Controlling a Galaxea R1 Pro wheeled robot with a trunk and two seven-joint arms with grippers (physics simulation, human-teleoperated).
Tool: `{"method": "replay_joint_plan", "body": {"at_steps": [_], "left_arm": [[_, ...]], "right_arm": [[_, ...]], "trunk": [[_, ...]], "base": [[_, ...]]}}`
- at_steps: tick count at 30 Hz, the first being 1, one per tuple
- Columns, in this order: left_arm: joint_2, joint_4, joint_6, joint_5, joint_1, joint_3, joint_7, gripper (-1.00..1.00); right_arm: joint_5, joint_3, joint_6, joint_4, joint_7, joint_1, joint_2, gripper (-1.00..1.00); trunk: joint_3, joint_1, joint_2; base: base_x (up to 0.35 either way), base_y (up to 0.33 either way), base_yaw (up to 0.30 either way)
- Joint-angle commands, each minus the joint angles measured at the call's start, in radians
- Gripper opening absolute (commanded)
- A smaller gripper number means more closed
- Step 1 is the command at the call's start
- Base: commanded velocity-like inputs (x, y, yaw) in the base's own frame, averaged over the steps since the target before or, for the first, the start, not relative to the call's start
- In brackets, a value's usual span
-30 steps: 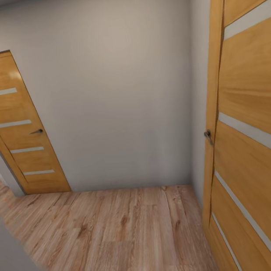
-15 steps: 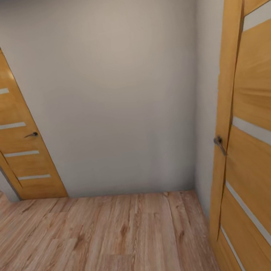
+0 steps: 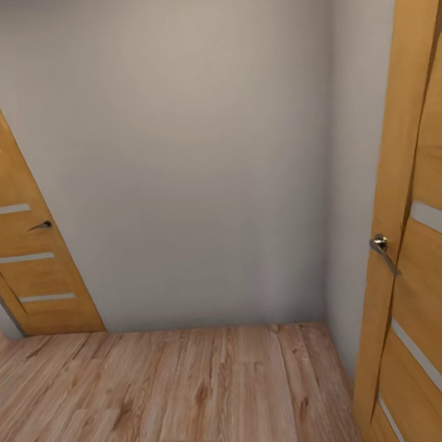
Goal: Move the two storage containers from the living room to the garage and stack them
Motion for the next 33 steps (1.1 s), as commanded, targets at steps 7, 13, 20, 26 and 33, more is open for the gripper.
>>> {"method": "replay_joint_plan", "body": {"at_steps": [7, 13, 20, 26, 33], "left_arm": [[0.000, 0.001, -0.004, 0.005, -0.001, 0.001, 0.001, 1.00], [0.000, 0.001, -0.004, 0.005, -0.001, 0.001, 0.001, 1.00], [0.000, 0.001, -0.004, 0.005, -0.001, 0.001, 0.001, 1.00], [0.000, 0.001, -0.004, 0.006, -0.001, 0.001, 0.001, 1.00], [0.001, 0.001, -0.004, 0.006, -0.001, 0.000, 0.001, 1.00]], "right_arm": [[-0.007, 0.008, -0.005, 0.003, 0.000, -0.001, 0.000, 1.00], [-0.007, 0.008, -0.009, 0.003, 0.000, -0.001, 0.000, 1.00], [-0.007, 0.008, -0.008, 0.003, 0.000, -0.001, 0.000, 1.00], [-0.007, 0.008, -0.006, 0.003, -0.001, -0.001, 0.005, 1.00], [-0.007, 0.008, -0.003, 0.003, -0.004, -0.001, 0.010, 1.00]], "trunk": [[-0.001, 0.001, -0.001], [-0.001, 0.001, -0.001], [-0.001, 0.001, -0.001], [-0.001, 0.001, -0.001], [-0.001, 0.001, -0.001]], "base": [[0.321, 0.000, 0.000], [0.321, 0.000, 0.000], [0.321, 0.000, 0.000], [0.321, 0.000, 0.000], [0.321, 0.000, 0.000]]}}
